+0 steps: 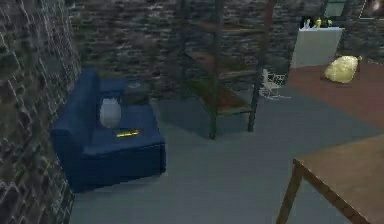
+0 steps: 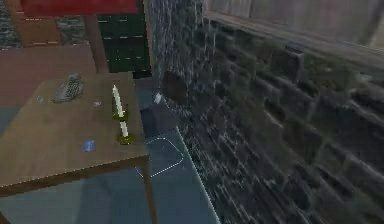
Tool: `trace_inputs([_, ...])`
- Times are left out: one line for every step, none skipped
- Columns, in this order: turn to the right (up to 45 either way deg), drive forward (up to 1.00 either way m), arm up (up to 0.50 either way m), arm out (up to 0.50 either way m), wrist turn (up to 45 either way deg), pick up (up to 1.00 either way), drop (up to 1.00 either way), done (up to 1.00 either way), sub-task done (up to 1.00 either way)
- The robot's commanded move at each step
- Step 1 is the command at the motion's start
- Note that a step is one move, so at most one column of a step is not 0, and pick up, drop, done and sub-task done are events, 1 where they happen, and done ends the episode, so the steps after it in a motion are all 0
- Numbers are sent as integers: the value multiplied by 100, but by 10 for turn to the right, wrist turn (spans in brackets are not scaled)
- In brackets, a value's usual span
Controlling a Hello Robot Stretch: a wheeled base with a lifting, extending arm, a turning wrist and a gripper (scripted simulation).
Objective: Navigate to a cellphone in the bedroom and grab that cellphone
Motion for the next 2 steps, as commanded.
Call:
trace_inputs([0, 90, 0, 0, 0, 0, 0, 0, 0])
trace_inputs([390, 0, 0, 0, 0, 0, 0, 0, 0])
